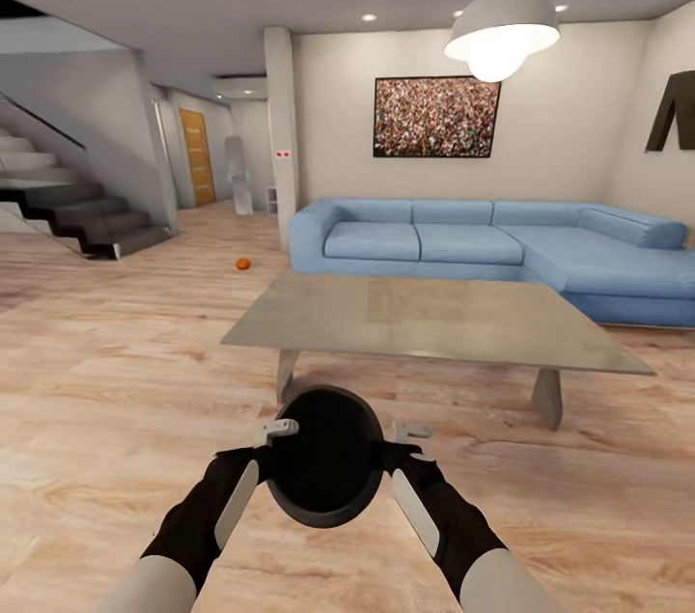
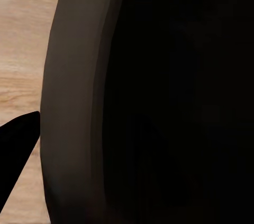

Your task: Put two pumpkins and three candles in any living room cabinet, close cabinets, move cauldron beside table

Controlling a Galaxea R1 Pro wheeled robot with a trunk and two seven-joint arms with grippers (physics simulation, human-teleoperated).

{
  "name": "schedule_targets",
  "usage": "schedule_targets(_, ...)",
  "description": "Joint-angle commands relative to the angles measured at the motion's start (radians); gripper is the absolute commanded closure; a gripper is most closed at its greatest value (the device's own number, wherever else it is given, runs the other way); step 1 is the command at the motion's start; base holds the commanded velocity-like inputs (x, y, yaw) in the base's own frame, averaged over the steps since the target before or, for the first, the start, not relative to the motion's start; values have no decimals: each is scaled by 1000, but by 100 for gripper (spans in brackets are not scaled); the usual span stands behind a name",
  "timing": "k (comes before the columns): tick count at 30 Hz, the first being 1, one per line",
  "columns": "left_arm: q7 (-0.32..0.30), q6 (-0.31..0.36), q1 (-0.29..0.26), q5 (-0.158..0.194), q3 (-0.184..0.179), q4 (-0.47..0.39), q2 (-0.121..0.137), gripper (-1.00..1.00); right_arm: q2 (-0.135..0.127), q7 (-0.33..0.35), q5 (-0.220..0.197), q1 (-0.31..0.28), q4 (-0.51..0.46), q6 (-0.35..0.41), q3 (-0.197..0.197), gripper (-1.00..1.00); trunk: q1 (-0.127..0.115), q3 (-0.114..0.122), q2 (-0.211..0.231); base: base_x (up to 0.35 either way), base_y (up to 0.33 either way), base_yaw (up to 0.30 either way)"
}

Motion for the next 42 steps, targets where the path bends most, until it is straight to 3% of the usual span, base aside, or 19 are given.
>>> schedule_targets(1, 10, 4, -1, 9, 6, -48, 2, 100, 0, -10, 3, -1, -1, 5, -1, 100, 0, 0, -1, 0, 0, -255)
schedule_targets(11, 10, 4, -1, 9, 6, -48, 2, 100, 0, -10, 4, -1, -3, 5, -1, 100, 0, 7, -1, 0, 0, -225)
schedule_targets(42, 10, 4, -1, 9, 7, -48, 2, 100, 0, -10, 5, -1, -6, 5, -3, 100, 4, 8, -8, 121, 0, -27)
